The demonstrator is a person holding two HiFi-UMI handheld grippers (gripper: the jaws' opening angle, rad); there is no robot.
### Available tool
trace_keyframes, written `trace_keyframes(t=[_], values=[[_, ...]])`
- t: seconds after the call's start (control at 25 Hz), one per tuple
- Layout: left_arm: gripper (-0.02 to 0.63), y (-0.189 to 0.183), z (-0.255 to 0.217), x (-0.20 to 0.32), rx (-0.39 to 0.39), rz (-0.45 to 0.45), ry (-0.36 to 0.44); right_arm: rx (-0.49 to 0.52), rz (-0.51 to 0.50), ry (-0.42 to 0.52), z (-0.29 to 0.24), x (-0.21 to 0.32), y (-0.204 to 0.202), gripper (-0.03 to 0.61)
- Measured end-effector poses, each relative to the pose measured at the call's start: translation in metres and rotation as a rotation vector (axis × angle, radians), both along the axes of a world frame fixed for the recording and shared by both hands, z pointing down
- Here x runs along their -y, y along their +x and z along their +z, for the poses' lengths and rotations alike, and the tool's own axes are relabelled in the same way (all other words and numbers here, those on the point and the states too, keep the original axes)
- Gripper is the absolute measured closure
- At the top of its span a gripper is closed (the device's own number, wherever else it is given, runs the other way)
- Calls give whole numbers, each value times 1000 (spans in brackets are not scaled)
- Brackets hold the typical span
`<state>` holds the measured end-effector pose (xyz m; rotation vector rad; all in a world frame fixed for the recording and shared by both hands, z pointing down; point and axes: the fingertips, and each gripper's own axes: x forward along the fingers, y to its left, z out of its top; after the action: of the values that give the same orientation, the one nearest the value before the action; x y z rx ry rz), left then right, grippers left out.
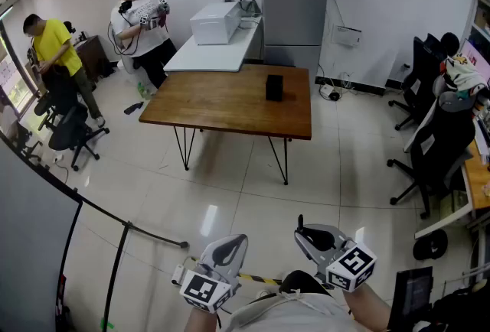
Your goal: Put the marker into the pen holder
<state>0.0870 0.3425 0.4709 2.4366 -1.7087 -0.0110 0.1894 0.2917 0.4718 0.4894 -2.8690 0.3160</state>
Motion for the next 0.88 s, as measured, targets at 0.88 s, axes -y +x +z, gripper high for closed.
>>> trace_keyframes(t=[0.88], values=[[600,-141,-17,316,1,-92,51,46,-64,67,-11,305,-137,543]])
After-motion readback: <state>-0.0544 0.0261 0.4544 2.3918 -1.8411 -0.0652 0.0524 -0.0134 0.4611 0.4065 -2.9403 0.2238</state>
